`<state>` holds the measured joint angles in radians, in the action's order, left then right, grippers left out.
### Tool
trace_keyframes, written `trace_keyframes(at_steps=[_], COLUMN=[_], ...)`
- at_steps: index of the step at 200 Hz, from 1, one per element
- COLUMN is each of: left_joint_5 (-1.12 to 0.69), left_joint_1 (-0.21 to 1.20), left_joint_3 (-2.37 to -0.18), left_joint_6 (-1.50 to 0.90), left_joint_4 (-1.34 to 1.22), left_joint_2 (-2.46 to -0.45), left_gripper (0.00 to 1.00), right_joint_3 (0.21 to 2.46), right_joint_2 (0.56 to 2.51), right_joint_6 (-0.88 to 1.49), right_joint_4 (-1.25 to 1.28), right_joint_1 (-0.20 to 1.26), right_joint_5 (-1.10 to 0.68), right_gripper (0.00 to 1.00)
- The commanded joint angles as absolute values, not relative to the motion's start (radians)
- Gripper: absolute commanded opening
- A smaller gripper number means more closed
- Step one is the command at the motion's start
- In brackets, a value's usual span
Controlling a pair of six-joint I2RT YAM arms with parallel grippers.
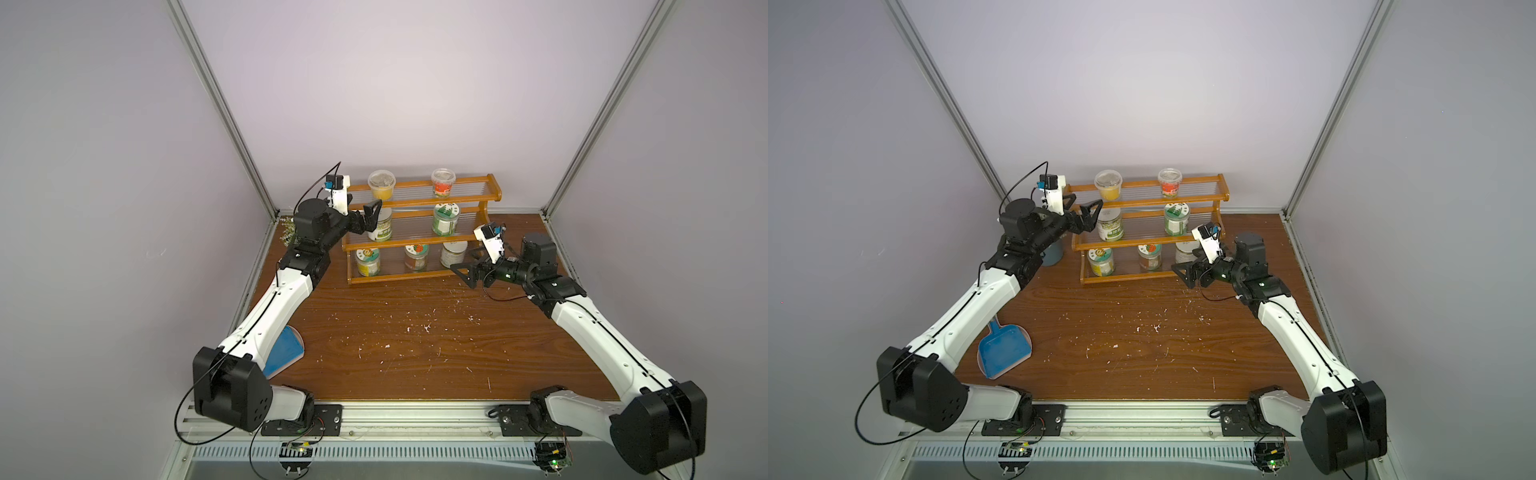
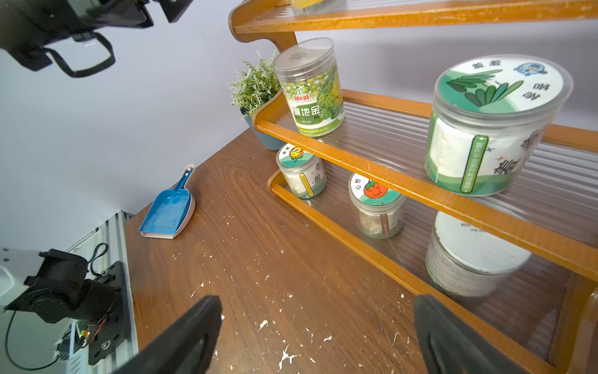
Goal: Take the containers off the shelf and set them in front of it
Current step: 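Pick up a container from the shelf.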
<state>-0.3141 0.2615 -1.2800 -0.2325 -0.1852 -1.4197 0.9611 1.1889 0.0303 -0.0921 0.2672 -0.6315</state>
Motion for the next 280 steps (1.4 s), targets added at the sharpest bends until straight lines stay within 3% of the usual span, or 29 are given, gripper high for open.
trace_keyframes(at_steps=[1, 45, 126, 237, 280], left_joint_5=[-0.325, -0.284, -0.279, -0.273, -0.267], left_joint_1=[0.277, 0.294, 0.305, 0.308, 0.310], left_joint_3=[-1.400, -1.606, -1.738, -1.750, -1.730], left_joint_6=[-0.123, -0.040, -0.024, -0.035, -0.032], left_joint_4=[-0.081, 0.035, 0.058, -0.015, -0.029], left_joint_2=[-1.494, -1.650, -1.789, -1.811, -1.781], left_gripper=[1.00, 1.00, 1.00, 0.74, 0.73], right_joint_3=[1.002, 1.001, 1.006, 1.009, 1.009], right_joint_2=[1.200, 1.218, 1.258, 1.281, 1.282], right_joint_6=[0.009, 0.008, 0.002, -0.012, -0.011], right_joint_4=[-0.090, -0.072, -0.047, -0.043, -0.041], right_joint_1=[0.268, 0.268, 0.268, 0.267, 0.267], right_joint_5=[-0.625, -0.624, -0.627, -0.630, -0.633], right_gripper=[0.99, 0.99, 0.99, 0.99, 0.99])
